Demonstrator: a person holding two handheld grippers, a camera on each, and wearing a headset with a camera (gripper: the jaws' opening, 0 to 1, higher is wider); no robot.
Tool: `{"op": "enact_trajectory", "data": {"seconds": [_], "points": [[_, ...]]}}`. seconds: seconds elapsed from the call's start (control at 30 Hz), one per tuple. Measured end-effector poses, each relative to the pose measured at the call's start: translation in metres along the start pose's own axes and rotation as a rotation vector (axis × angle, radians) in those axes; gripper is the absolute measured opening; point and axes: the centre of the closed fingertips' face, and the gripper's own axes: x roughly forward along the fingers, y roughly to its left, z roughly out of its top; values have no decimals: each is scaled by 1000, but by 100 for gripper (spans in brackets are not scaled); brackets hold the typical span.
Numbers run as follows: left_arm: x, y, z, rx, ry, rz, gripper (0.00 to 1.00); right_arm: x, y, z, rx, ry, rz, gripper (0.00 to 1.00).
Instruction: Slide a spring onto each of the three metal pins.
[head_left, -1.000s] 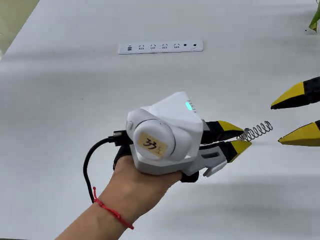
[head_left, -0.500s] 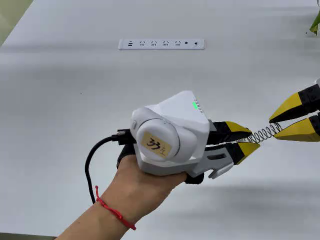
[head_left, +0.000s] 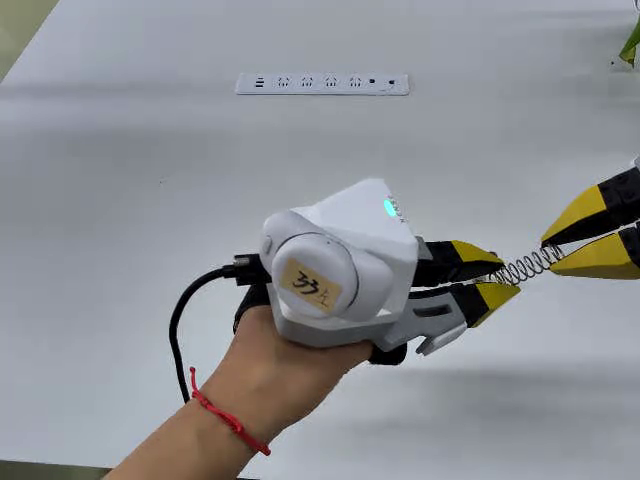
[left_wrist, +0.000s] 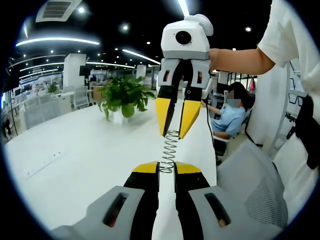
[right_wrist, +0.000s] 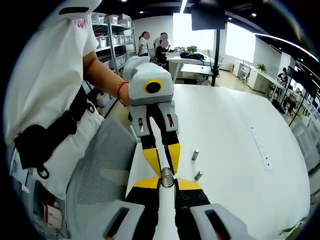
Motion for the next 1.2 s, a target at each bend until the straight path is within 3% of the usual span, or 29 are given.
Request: {"op": "enact_trajectory", "data": {"seconds": [0.37, 0.63, 1.2], "points": [[3, -3, -3, 2, 13, -11, 7, 1, 3, -1, -17, 40, 6, 6], [7, -6, -5, 38, 36, -23, 9, 1, 5, -4, -43, 79, 8, 6], [10, -8, -8, 80, 54, -30, 7, -2, 7, -1, -64, 95, 17, 6]]}}
